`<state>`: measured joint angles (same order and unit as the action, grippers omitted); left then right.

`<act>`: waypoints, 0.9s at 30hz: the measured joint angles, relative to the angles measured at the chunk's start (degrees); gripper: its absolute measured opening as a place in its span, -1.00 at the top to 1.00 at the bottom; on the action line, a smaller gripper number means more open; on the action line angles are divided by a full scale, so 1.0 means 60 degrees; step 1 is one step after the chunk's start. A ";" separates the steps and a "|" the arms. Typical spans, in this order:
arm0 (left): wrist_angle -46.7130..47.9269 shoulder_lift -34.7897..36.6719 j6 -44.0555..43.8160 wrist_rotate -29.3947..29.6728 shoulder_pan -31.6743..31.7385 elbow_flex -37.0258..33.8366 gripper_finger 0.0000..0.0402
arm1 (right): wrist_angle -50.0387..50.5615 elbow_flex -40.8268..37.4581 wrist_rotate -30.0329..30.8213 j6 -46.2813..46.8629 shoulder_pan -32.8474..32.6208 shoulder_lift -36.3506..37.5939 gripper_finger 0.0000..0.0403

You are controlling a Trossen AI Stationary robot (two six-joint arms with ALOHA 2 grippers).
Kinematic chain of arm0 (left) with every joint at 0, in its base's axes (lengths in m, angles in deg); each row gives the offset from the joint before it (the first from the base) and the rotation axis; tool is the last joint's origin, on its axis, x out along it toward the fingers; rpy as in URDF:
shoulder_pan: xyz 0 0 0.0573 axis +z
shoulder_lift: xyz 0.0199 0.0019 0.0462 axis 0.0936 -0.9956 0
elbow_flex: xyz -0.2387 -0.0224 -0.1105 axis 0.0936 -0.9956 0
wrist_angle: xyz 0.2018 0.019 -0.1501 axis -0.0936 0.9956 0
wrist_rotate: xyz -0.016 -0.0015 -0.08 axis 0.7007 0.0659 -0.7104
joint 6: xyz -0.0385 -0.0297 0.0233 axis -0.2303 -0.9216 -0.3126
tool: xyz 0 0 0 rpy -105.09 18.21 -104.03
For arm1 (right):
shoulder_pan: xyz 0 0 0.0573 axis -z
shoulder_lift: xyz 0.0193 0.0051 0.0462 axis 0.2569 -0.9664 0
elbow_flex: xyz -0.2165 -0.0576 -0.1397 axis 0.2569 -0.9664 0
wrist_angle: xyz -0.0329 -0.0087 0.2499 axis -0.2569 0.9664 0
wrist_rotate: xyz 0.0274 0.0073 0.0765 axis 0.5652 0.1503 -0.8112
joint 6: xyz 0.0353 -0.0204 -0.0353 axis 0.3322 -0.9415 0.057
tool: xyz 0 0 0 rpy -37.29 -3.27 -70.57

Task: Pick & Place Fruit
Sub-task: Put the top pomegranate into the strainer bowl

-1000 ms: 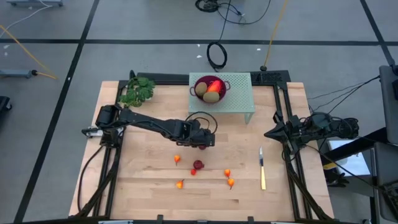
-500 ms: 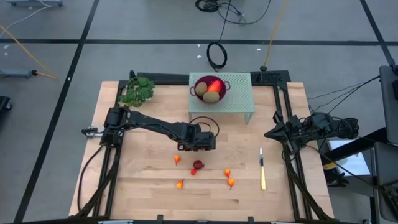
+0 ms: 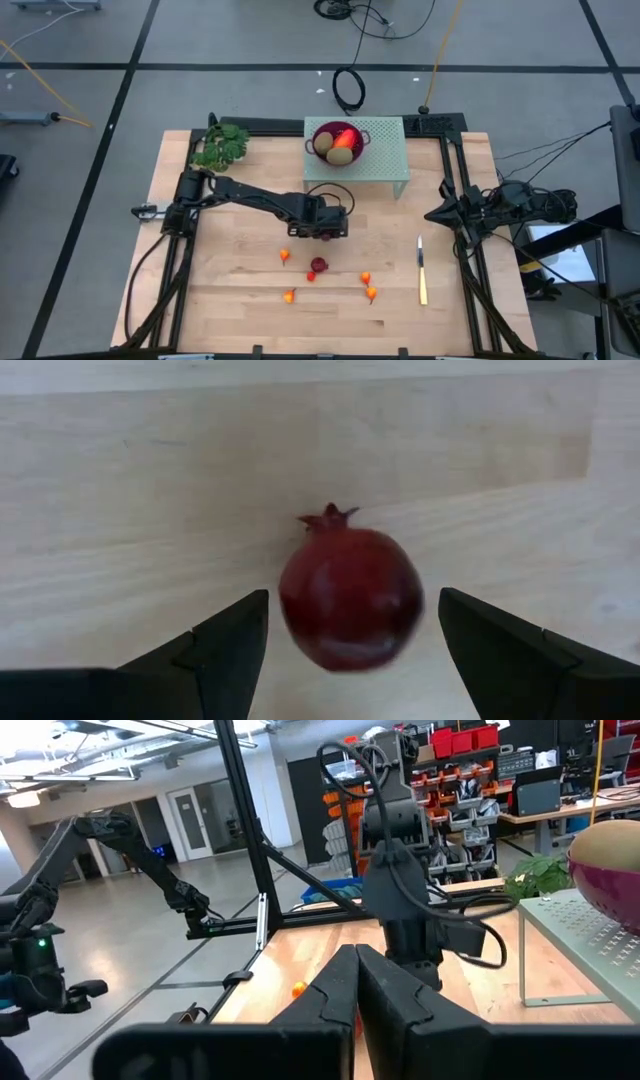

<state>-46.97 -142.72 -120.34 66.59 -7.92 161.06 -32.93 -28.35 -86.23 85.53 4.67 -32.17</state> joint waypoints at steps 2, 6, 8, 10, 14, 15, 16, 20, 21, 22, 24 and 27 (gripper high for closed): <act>-0.0073 -0.0065 0.0000 0.0009 0.0000 -0.0004 -0.43 | -0.0007 0.0000 0.0004 0.0032 -0.0003 0.0004 0.98; -0.0097 -0.0101 0.0043 0.0000 0.0044 0.0000 -0.43 | -0.0007 0.0000 0.0007 0.0034 0.0000 0.0004 0.98; -0.0082 -0.0162 0.0051 0.0007 0.0048 0.0000 -0.43 | 0.0000 0.0000 0.0006 0.0036 -0.0002 0.0000 0.98; -0.0038 -0.0206 0.0051 0.0008 0.0051 0.0000 -0.43 | 0.0000 0.0000 0.0007 0.0036 -0.0003 0.0001 0.98; -0.0033 -0.0185 0.0052 0.0166 0.0046 0.0000 -0.43 | 0.0000 0.0000 0.0018 0.0015 0.0000 0.0000 0.98; -0.0024 -0.0188 0.0059 0.0182 0.0044 0.0000 -0.43 | 0.0000 0.0000 0.0019 0.0011 -0.0002 0.0000 0.98; 0.0002 -0.0188 0.0066 0.0186 0.0047 0.0000 -0.43 | 0.0000 0.0000 0.0020 0.0009 -0.0001 0.0000 0.98; -0.0006 -0.0188 0.0058 0.0193 0.0047 0.0000 -0.43 | 0.0000 0.0000 0.0022 0.0007 -0.0001 0.0000 0.98; -0.0003 -0.0188 0.0056 0.0230 0.0047 0.0000 -0.43 | 0.0004 0.0000 0.0022 0.0007 0.0000 0.0000 0.98; -0.0002 -0.0188 0.0055 0.0260 0.0047 0.0000 -0.43 | 0.0000 0.0000 0.0025 0.0003 0.0000 0.0000 0.98; -0.0010 -0.0188 0.0047 0.0265 0.0047 0.0000 -0.43 | 0.0004 0.0000 0.0028 0.0003 0.0000 0.0000 0.98; -0.0002 -0.0188 -0.0051 0.0266 0.0047 0.0000 -0.43 | 0.0002 0.0000 0.0029 0.0003 -0.0002 0.0000 0.98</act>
<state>-46.98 -143.84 -120.64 68.19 -7.63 161.06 -32.92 -28.35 -86.05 85.55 4.66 -32.17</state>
